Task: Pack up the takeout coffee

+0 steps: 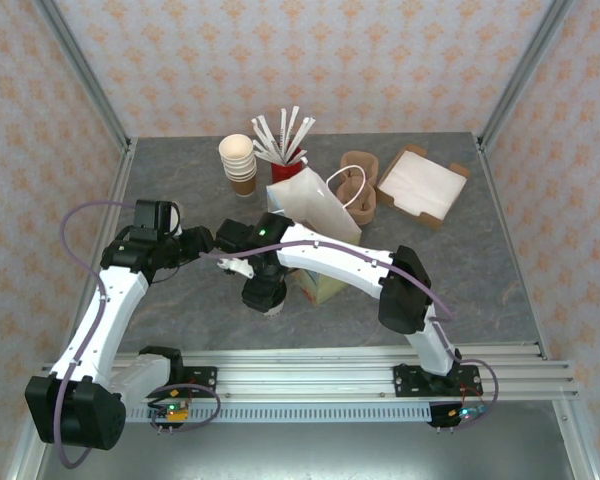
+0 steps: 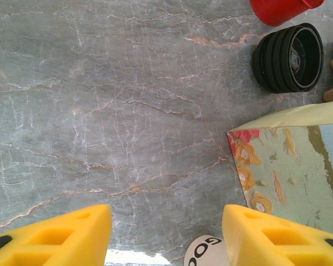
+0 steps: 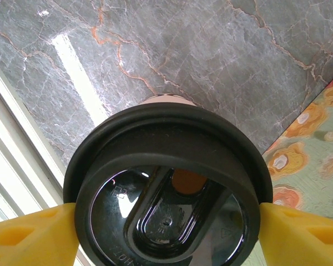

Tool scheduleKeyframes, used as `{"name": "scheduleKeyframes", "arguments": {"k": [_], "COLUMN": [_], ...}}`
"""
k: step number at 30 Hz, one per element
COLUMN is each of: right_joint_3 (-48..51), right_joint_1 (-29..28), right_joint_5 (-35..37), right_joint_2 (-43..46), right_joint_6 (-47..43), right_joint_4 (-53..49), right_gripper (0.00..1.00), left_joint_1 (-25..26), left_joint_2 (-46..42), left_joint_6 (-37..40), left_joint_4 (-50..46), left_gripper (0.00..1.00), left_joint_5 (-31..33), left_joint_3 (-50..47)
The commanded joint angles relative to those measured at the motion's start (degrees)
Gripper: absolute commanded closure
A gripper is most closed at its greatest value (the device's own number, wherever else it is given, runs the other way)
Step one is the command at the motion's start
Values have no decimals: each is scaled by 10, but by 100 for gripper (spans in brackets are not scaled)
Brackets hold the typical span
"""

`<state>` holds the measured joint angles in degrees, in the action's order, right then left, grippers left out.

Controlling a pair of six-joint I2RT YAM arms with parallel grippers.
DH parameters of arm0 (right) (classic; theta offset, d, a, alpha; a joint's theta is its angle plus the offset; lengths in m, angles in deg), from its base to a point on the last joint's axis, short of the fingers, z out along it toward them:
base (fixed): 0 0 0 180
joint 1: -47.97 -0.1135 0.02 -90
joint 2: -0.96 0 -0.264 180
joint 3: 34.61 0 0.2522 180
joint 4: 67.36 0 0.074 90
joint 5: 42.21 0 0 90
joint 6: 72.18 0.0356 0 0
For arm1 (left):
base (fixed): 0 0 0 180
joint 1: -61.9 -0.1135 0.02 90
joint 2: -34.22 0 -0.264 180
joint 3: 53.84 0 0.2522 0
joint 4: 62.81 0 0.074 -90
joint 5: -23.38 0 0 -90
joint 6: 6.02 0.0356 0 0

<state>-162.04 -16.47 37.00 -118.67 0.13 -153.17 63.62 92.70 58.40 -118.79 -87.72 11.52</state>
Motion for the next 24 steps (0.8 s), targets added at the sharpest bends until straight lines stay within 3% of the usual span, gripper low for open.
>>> {"name": "scheduleKeyframes", "arguments": {"k": [1,24], "right_joint_3": [4,36], "right_joint_1": [2,0], "right_joint_5": [17,19], "right_joint_2": [-3,1], "right_joint_6": [-7,-5], "right_joint_4": [-13,-1], "right_gripper": [20,21], "left_joint_1": [-6,-6], "left_joint_2": [-8,-8], "left_joint_6": [3,7], "left_joint_4": [5,3], "left_gripper": [44,44], "left_joint_5": [-9,-13], "left_joint_3": [-6,-3]}}
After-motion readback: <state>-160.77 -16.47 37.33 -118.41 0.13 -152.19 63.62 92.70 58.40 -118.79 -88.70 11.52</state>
